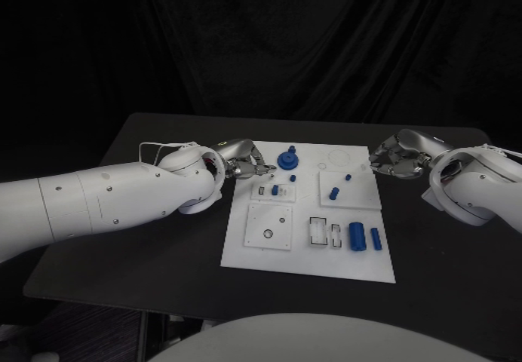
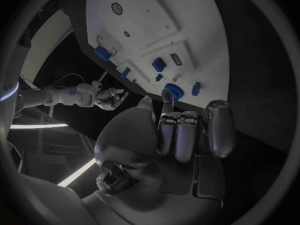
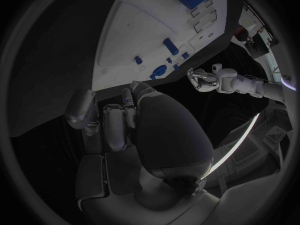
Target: Assemble the parts on the task board
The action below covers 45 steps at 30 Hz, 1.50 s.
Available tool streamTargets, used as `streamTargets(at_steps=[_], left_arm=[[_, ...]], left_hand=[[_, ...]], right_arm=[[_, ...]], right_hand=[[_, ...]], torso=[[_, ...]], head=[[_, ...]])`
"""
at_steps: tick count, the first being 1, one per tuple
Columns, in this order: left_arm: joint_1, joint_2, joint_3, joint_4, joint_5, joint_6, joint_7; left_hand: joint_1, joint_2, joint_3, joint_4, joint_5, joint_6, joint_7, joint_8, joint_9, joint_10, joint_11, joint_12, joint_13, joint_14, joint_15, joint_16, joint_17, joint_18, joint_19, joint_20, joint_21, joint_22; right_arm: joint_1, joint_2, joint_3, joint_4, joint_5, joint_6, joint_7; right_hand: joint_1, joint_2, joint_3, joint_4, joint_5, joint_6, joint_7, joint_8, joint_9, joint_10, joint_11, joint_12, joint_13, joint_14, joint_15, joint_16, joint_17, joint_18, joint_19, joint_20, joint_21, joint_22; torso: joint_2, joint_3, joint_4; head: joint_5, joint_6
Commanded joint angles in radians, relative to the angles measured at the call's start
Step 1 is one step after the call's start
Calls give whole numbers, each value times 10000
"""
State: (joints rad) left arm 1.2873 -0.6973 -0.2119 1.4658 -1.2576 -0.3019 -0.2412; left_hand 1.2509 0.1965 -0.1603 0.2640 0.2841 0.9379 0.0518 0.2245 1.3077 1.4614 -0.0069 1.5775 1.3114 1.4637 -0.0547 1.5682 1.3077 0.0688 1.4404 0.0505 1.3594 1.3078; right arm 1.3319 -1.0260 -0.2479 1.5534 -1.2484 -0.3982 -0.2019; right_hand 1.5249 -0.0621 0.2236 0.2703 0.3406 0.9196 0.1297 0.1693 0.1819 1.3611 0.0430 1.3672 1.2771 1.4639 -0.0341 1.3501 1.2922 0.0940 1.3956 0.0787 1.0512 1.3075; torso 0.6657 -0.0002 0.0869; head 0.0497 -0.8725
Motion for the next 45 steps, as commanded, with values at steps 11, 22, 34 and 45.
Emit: streamTargets(at_steps=[11,22,34,45], left_arm=[[439,268,12,-808,51,1246,-1070],[476,1062,12,-2139,51,2091,-1201],[469,1730,11,-3215,51,3059,-978],[465,1894,11,-3398,51,2980,-659]], left_hand=[[-296,150,-176,273,-823,327,-30,249,259,1094,-86,-67,2594,1071,-60,26,2631,-320,439,26,684,2152],[-1283,198,-686,290,-1560,184,-33,627,272,1094,-102,-67,2594,1071,-88,26,2631,-332,469,-13,750,2162],[-1424,79,-943,228,-1411,63,-8,652,241,1094,-72,-67,2594,1071,-60,26,2631,-300,374,13,624,2119],[-1263,114,-927,255,-1121,-48,33,549,197,1094,-35,-67,2594,1071,-24,26,2631,-251,225,42,414,2050]], right_arm=[[-23,-54,6,120,45,-233,29],[-22,-33,6,148,47,-171,-19],[-22,-18,6,145,47,-142,-64],[-23,26,6,113,47,-113,-58]], right_hand=[[-103,18,-11,58,57,39,-3,-43,-10,-67,7,-30,-370,154,62,-37,11,101,-85,-2,-27,1188],[-120,14,-12,69,62,46,-5,-43,-9,-58,4,-23,-360,159,62,-32,18,98,-77,-2,-14,1192],[-113,26,4,65,79,52,-12,-44,-8,-54,-1,-22,-361,160,60,-33,17,99,-77,-2,-26,1189],[-104,32,18,58,92,53,-15,-47,-9,-55,-5,-24,-366,159,57,-40,7,104,-82,-3,-50,1183]], torso=[[-42,56,-32],[37,16,-29],[142,8,-89],[121,0,-109]], head=[[-2,-2],[-66,-2],[-23,-2],[25,-2]])
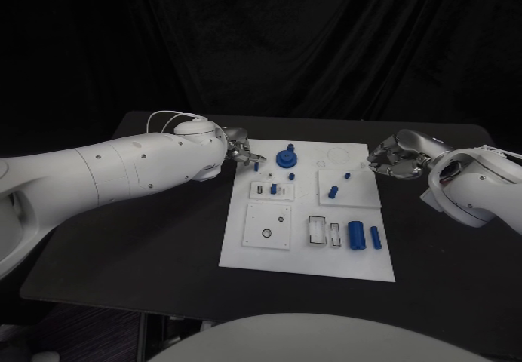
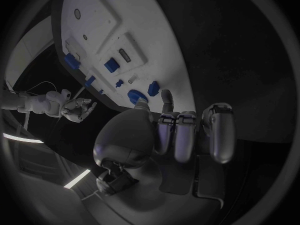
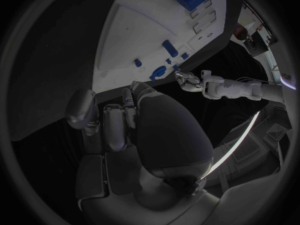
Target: Assemble the parts on the task board
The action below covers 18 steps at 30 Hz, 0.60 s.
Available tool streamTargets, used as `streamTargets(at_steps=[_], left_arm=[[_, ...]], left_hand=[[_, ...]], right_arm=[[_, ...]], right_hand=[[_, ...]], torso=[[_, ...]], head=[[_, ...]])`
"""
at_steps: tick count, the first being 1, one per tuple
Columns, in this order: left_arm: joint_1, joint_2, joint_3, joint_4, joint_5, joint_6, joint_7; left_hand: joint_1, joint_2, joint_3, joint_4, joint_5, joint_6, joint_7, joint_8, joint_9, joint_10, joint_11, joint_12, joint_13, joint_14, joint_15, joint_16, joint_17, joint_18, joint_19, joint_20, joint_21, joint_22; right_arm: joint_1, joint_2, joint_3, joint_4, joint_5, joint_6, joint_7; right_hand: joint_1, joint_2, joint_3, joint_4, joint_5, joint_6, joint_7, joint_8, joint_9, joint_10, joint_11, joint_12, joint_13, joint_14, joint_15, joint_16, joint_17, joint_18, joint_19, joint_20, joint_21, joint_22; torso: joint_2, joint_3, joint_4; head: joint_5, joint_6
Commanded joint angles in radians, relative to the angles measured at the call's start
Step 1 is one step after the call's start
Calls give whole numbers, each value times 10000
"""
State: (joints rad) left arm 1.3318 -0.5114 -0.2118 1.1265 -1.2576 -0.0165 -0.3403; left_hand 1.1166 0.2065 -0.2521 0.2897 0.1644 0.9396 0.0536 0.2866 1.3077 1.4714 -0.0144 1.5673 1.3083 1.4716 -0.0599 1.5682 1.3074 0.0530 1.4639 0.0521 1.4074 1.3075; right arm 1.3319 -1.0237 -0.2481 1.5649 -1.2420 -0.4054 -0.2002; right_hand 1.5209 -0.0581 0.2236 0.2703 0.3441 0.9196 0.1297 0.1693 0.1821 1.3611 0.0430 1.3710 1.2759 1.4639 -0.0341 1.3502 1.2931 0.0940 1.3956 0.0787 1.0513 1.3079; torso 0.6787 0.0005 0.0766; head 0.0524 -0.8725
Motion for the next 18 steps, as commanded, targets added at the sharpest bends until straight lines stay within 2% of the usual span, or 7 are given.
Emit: streamTargets(at_steps=[1,8,9,11,15,18], left_arm=[[19,39,10,-3,51,105,365],[18,51,10,51,51,27,505],[18,56,10,58,51,30,514],[17,70,10,65,51,54,517],[14,99,10,61,51,67,468],[8,117,9,45,51,39,414]], left_hand=[[88,22,-7,-1,98,-71,18,-85,191,994,45,35,2625,992,30,26,2634,-88,-25,29,-87,2046],[175,58,12,-8,326,-74,31,-159,163,994,61,35,2625,992,51,26,2634,-76,-70,50,-142,2031],[175,58,12,-8,326,-74,31,-159,163,994,61,35,2625,992,51,26,2634,-76,-70,50,-142,2031],[258,76,36,-7,537,-45,28,-195,154,994,63,35,2625,992,58,26,2634,-73,-82,59,-154,2028],[261,86,38,1,572,-41,29,-202,153,994,63,35,2625,992,57,26,2634,-73,-84,61,-155,2028],[276,103,43,4,719,-38,30,-234,147,994,64,35,2625,992,58,26,2634,-77,-76,65,-141,2034]], right_arm=[[-23,6,7,-4,-17,-38,-77],[-23,7,7,-15,-17,-21,-90],[-23,8,7,-16,-17,-18,-91],[-23,10,7,-18,-17,-8,-88],[-23,24,7,-26,-17,14,-68],[-23,27,7,-27,-17,16,-52]], right_hand=[[-64,-8,18,58,56,53,-15,-47,-11,-54,-5,-62,-354,159,57,-42,-1,104,-82,-3,-50,1179],[-64,-8,18,58,56,53,-15,-47,-11,-54,-5,-62,-354,159,57,-42,-1,104,-82,-3,-50,1179],[-64,-8,18,58,56,53,-15,-47,-11,-54,-5,-62,-354,159,57,-42,-1,104,-82,-3,-50,1179],[-64,-8,18,58,56,53,-15,-47,-11,-54,-5,-62,-354,159,57,-42,-1,104,-82,-3,-50,1179],[-55,-2,33,51,73,57,-17,-49,-11,-61,-7,-70,-368,157,54,-50,-12,108,-86,-5,-71,1174],[-57,-4,34,52,76,57,-16,-50,-11,-59,-7,-68,-364,157,54,-51,-13,108,-86,-5,-73,1173]], torso=[[-8,-5,2],[-17,-1,34],[-18,1,34],[-21,4,34],[-22,11,25],[-22,12,18]], head=[[-14,-2],[-66,-2],[-64,-2],[-59,-2],[-44,-2],[-28,-2]])
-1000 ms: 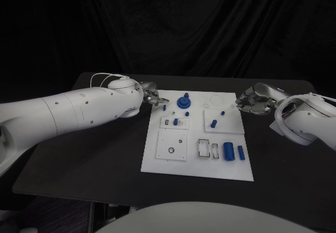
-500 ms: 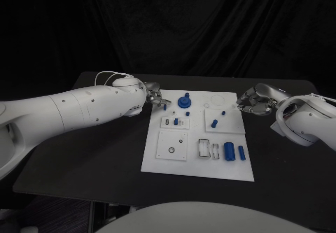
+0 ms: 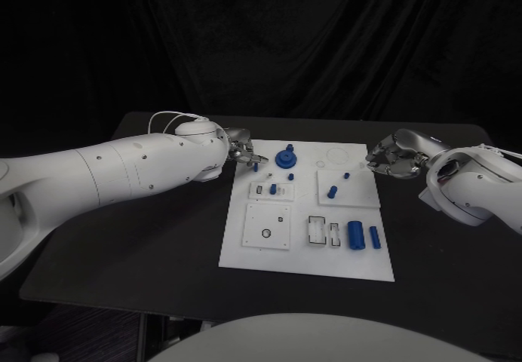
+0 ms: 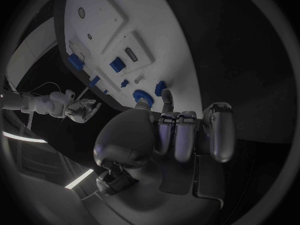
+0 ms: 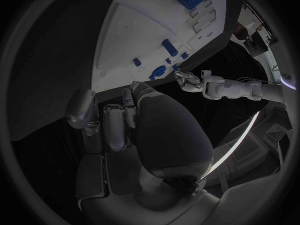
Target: Assemble the parts on the task board
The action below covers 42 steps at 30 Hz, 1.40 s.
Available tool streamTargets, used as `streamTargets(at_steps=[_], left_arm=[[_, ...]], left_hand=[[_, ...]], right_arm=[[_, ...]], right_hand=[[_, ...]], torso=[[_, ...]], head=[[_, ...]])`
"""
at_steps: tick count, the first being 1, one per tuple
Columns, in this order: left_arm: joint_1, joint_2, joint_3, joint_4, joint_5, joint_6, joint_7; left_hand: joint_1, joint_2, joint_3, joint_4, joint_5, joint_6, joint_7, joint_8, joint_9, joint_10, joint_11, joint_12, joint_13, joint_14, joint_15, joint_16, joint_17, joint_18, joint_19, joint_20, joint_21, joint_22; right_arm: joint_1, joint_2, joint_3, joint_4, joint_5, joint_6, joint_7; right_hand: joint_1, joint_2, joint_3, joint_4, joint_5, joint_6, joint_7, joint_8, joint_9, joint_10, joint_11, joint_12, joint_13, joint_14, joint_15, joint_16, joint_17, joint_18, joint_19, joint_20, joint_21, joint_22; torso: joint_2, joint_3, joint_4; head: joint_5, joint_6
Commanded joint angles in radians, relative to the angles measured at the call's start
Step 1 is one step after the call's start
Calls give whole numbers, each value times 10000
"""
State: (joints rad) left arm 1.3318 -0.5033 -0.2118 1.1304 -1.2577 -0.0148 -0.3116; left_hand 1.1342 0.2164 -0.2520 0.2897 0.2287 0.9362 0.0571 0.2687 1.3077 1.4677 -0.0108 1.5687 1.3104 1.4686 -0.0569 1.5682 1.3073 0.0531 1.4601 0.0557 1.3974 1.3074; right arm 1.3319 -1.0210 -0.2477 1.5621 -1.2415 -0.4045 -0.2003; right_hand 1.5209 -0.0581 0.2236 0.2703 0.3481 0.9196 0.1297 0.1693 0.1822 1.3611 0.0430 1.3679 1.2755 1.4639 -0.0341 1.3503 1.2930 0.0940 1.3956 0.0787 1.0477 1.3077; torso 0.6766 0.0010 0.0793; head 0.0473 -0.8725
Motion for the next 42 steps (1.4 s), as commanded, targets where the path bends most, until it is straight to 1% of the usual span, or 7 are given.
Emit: streamTargets(at_steps=[1,5,7,16,22,34,42], left_arm=[[5,46,9,-6,52,27,100],[-6,64,8,-43,52,92,-18],[-10,68,8,-50,52,90,-61],[-21,69,8,35,52,-107,-371],[-25,58,8,119,52,-83,-514],[-29,41,8,164,52,28,-590],[-32,65,8,152,52,166,-690]], left_hand=[[130,-2,47,-2,188,1,-7,-75,145,1031,27,21,2604,1022,30,26,2635,-80,-32,30,-29,2039],[184,-9,64,-14,283,3,-11,-93,145,1031,24,21,2604,1022,28,26,2635,-78,-40,31,-41,2035],[293,-24,107,-20,451,4,-16,-126,146,1031,21,21,2604,1022,25,26,2635,-79,-34,29,-31,2038],[393,-89,134,-30,623,23,-22,-135,163,1031,14,21,2604,1022,19,26,2635,-81,-27,26,-22,2041],[580,-203,193,-67,791,-57,-14,-190,177,1031,15,21,2604,1022,15,26,2635,-74,-43,22,-50,2031],[703,-210,300,-52,940,-103,-10,-238,180,1031,20,21,2604,1022,20,26,2635,-71,-50,23,-63,2026],[961,-265,585,-58,843,-125,-34,-293,179,1031,0,21,2604,1022,5,26,2635,-62,-73,13,-98,2015]], right_arm=[[-23,0,4,0,-22,2,-43],[-23,-2,4,3,-22,-21,-21],[-23,-5,4,5,-22,-31,-12],[-23,-2,4,-3,-22,-188,128],[-24,8,4,-22,-22,-193,147],[-26,16,4,-38,-22,-180,146],[-26,25,4,-44,-22,-149,133]], right_hand=[[-58,-4,34,53,37,57,-16,-50,-12,-59,-7,-37,-360,157,54,-51,-12,108,-86,-5,-37,1175],[-58,-4,34,53,37,57,-16,-50,-12,-59,-7,-37,-360,157,54,-51,-12,108,-86,-5,-37,1175],[-62,-4,36,55,47,62,-16,-49,-11,-56,-7,-35,-357,157,54,-53,-15,108,-86,-6,-41,1174],[-69,-8,46,55,101,93,-23,-38,-5,-37,-11,-18,-333,167,50,-36,6,103,-71,-8,-18,1182],[-72,-8,49,56,118,101,-24,-36,-3,-42,-13,-24,-343,168,49,-36,6,103,-71,-9,-22,1181],[-88,-16,53,63,167,109,-25,-37,-3,-50,-15,-33,-357,168,47,-43,-3,103,-67,-11,-26,1181],[-96,-20,53,68,184,108,-25,-39,-3,-51,-14,-34,-359,165,46,-50,-13,107,-72,-12,-44,1176]], torso=[[1,6,-9],[8,9,-10],[10,11,-10],[2,16,-3],[0,16,-26],[8,7,-13],[9,7,-8]], head=[[21,-2],[5,-2],[-4,-2],[-41,-2],[-9,-2],[-25,-2],[-30,-2]])
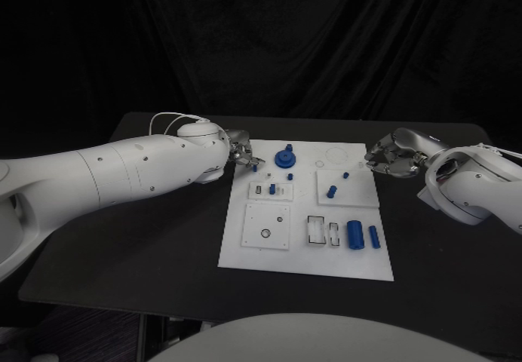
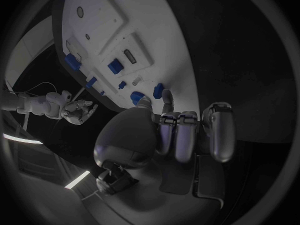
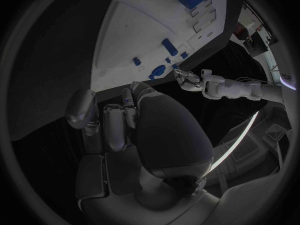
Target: Assemble the parts on the task board
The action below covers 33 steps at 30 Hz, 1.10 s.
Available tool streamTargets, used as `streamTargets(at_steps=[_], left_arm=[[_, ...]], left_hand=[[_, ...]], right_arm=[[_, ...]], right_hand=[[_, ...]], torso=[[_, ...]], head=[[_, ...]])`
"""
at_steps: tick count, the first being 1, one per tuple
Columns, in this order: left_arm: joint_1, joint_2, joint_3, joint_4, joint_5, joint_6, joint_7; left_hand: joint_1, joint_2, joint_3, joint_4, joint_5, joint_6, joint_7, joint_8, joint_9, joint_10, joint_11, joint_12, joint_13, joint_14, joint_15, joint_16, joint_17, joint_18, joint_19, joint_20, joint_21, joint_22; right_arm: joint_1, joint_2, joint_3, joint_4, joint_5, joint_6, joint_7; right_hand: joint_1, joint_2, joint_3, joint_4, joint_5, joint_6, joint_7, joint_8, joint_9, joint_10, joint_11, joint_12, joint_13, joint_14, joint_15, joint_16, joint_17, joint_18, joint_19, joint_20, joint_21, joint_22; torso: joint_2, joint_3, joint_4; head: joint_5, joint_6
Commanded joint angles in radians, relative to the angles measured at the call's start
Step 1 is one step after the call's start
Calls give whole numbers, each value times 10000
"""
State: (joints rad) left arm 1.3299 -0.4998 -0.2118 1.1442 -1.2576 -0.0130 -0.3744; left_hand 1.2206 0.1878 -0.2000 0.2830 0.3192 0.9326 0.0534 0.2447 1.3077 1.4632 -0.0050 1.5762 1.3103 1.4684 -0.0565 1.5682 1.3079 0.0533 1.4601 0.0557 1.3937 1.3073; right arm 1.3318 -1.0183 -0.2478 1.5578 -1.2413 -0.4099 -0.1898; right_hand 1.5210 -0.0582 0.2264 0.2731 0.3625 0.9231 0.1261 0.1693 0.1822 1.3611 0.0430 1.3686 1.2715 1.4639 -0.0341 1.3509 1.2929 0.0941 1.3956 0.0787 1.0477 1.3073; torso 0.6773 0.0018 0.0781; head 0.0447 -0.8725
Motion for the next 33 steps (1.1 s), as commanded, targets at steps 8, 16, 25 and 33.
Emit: streamTargets(at_steps=[8,16,25,33], left_arm=[[-23,67,9,-19,51,253,-41],[-29,84,9,-39,51,282,7],[-33,91,9,-51,51,312,89],[-35,88,9,-47,51,319,183]], left_hand=[[239,-26,313,27,-61,-116,0,-119,157,1076,-60,-54,2605,1024,-2,26,2629,-45,-127,9,-141,1990],[398,-124,716,44,-78,-99,-18,-191,131,1076,-75,-54,2605,1024,-12,26,2629,-41,-144,0,-162,1985],[457,-620,2110,81,-20,-8,-44,-381,54,1076,-102,-54,2605,1024,-33,26,2629,-37,-161,-31,-183,1982],[-223,-2132,5906,47,29,168,-80,-427,199,1076,-80,-54,2605,1024,-71,26,2629,-35,-178,-29,-213,1974]], right_arm=[[-26,0,4,-1,-24,-70,12],[-26,-7,4,3,-24,-66,0],[-26,3,4,-5,-24,-47,-12],[-26,13,4,-22,-24,-26,-21]], right_hand=[[-97,-19,25,40,40,73,11,-39,-4,-50,-14,-41,-320,165,46,-57,-12,106,-72,-12,-45,1179],[-97,-19,25,40,40,73,11,-39,-4,-50,-14,-41,-320,165,46,-57,-12,106,-72,-12,-45,1179],[-97,-19,25,40,40,73,11,-39,-4,-50,-14,-41,-320,165,46,-57,-12,106,-72,-12,-45,1179],[-115,-24,31,48,76,71,10,-47,-6,-58,-15,-50,-334,163,45,-67,-25,106,-70,-14,-54,1178]], torso=[[3,-8,8],[8,-6,8],[0,-4,-3],[3,-4,6]], head=[[-19,-2],[-20,-2],[1,-2],[11,-2]])
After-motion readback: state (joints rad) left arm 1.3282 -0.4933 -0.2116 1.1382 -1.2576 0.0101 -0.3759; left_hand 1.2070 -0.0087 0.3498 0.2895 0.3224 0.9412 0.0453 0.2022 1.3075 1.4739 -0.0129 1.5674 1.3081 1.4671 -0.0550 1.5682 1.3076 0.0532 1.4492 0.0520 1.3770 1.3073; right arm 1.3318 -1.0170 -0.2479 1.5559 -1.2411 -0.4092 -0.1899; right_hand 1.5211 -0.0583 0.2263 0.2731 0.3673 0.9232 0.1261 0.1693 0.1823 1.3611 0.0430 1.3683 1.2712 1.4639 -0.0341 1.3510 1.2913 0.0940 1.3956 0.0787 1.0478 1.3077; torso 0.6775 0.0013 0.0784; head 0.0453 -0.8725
